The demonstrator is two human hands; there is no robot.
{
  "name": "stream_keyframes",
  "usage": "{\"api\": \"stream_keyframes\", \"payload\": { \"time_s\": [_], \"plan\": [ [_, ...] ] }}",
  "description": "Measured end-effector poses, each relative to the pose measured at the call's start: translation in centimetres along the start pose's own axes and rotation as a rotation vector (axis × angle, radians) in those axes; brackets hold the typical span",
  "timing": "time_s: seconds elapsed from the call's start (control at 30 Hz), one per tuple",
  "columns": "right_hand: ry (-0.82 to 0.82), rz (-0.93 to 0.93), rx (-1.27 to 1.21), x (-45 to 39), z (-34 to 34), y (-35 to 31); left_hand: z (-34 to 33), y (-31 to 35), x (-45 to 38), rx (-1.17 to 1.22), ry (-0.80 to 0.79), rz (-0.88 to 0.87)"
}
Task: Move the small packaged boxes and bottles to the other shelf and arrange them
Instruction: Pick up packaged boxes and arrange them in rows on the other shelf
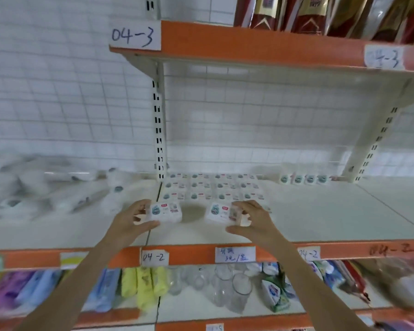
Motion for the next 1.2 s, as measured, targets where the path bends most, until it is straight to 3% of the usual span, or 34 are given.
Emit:
{"api": "stream_keyframes", "payload": {
  "time_s": [0.4, 0.63, 0.9, 1.2],
  "plan": [
    [-0.288, 0.152, 0.415, -4.2, -4.4, -1.8, -1.3, 0.6, -1.5, -0.205, -0.135, 0.003],
    [-0.325, 0.154, 0.478, -5.0, -5.4, -1.2, -2.0, -0.5, -2.4, -0.27, -0.232, 0.047],
    [-0.395, 0.154, 0.505, -5.4, -5.3, -0.8, -2.5, -1.5, -3.9, -0.411, -0.216, 0.009],
    [-0.322, 0.158, 0.529, -4.5, -6.5, 0.9, -3.1, -1.4, -3.6, -0.28, -0.199, -0.013]
  ]
}}
Point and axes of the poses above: each hand's wrist, its own x-axis away from the middle knuckle, its own z-axis out of the back of the hand, y = z × x, the point moved 6 cm from there along -x, towards the middle knuckle, and after that the axes turned 13 degrees about z, right-handed, at the moved point
